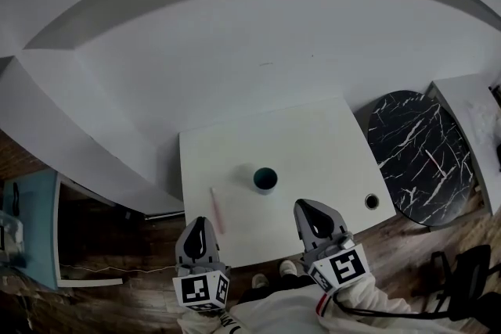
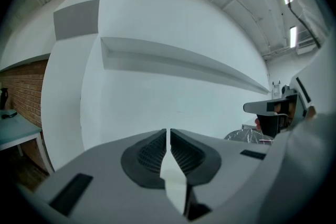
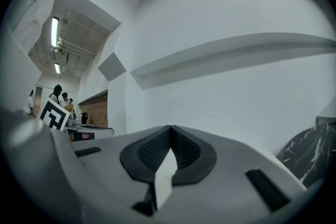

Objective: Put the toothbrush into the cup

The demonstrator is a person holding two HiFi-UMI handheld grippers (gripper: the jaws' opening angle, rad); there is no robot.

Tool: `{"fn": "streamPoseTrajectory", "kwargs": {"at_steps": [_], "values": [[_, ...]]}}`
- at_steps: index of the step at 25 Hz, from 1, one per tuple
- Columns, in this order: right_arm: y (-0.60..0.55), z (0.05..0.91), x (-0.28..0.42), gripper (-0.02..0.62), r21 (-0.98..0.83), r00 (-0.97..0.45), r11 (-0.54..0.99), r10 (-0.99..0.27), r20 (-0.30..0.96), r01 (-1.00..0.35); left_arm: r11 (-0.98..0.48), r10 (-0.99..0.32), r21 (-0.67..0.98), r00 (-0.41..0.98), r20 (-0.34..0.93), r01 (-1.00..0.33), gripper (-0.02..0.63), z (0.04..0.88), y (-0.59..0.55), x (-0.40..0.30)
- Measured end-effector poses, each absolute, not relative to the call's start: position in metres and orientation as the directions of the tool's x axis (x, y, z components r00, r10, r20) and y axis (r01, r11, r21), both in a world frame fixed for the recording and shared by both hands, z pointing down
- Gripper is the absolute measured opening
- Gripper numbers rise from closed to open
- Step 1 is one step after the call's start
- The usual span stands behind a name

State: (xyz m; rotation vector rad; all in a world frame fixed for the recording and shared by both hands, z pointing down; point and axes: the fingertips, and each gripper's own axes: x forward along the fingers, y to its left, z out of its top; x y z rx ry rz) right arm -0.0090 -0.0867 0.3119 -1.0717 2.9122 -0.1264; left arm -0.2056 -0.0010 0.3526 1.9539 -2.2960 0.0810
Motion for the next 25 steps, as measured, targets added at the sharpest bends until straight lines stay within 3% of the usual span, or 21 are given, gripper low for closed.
{"fn": "streamPoseTrajectory", "kwargs": {"at_steps": [8, 17, 25], "values": [[-0.106, 0.322, -0.011, 0.003, -0.098, -0.764, 0.759, -0.645, 0.027, -0.644, 0.188, -0.961, 0.07, -0.169, 0.217, -0.98, 0.02, 0.383, -0.016, -0.22], [-0.117, 0.339, -0.009, 0.003, -0.091, -0.752, 0.746, -0.655, 0.074, -0.659, 0.165, -0.931, 0.175, -0.095, 0.353, -0.971, 0.148, 0.441, -0.036, -0.232], [-0.132, 0.357, -0.016, 0.003, -0.098, -0.744, 0.738, -0.659, 0.105, -0.668, 0.156, -0.906, 0.164, -0.075, 0.417, -0.974, 0.192, 0.474, -0.05, -0.232]]}}
